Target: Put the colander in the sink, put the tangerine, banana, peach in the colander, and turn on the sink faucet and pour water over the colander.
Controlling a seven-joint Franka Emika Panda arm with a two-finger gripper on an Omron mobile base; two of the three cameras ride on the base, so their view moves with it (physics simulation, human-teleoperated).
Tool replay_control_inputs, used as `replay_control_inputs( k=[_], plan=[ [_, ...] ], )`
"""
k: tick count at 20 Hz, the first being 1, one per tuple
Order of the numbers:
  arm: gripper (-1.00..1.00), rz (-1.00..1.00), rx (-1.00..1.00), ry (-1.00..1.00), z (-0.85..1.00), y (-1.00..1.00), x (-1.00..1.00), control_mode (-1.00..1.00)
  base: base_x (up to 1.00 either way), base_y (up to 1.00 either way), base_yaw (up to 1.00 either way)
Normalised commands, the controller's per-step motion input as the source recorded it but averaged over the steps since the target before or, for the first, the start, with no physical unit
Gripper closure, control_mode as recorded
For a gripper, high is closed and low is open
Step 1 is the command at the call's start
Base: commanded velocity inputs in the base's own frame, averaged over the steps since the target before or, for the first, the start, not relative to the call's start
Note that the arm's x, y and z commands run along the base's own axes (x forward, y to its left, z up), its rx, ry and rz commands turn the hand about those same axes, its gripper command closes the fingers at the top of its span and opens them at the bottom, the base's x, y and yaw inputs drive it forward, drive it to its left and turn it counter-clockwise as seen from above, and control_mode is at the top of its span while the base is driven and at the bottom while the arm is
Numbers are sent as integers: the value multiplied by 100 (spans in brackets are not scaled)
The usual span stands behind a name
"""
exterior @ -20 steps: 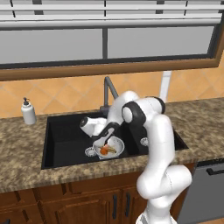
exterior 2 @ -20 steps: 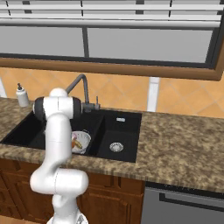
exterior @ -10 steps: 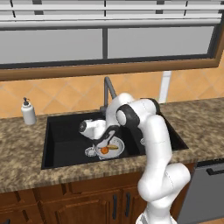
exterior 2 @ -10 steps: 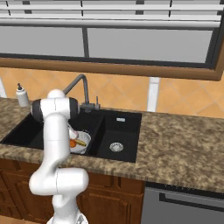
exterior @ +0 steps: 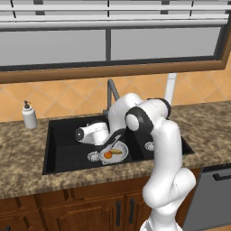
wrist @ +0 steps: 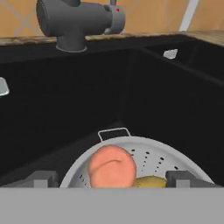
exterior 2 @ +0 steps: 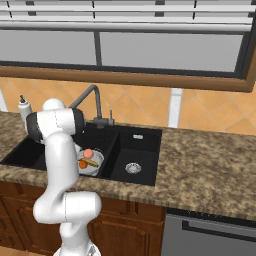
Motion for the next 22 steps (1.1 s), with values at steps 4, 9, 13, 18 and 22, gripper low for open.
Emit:
replay_control_inputs(
  k=[4,9,13,18,22],
  plan=[
    [-100,7,-1,-25,46,49,-100,-100,0,0,0],
    [-100,2,4,-34,92,20,-100,-100,0,0,0],
    [-100,-3,22,-38,100,-15,-99,-100,0,0,0],
    [-100,-13,37,-23,100,-79,-82,-100,0,0,0],
    [-100,-21,50,0,100,-100,-46,-100,0,0,0]
  ],
)
